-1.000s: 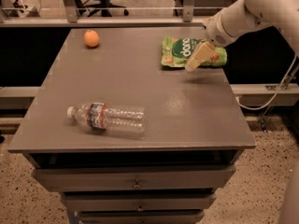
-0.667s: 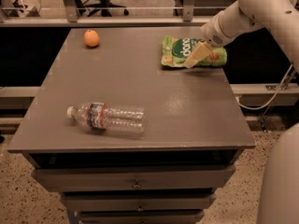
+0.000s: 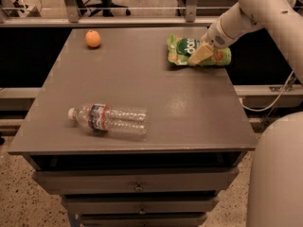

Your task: Pick green rice chip bag

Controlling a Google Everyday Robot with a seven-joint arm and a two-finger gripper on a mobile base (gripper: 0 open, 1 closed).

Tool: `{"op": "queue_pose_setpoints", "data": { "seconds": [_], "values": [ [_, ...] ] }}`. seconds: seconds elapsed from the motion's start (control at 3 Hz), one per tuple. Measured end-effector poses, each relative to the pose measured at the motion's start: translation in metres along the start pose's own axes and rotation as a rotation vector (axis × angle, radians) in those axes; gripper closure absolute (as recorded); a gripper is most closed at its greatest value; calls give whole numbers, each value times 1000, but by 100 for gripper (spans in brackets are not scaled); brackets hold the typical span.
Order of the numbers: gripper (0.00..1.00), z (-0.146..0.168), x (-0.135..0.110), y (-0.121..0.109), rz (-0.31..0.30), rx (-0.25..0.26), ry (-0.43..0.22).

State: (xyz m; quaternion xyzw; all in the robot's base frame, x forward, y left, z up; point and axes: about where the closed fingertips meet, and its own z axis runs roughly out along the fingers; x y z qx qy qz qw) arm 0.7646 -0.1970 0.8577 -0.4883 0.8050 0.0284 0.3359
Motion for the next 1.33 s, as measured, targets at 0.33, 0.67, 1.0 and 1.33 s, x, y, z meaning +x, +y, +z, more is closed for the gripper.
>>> {"op": "queue_pose_setpoints", "data": {
  "seconds": [0.33, 0.67, 1.0, 1.33],
  "values": [
    [87, -20, -14, 4, -3, -6, -34],
    [100, -62, -47, 17, -40, -3, -148],
    [100, -110, -88, 34, -69, -5, -311],
    [100, -109, -94, 39, -68, -21, -329]
  ]
}}
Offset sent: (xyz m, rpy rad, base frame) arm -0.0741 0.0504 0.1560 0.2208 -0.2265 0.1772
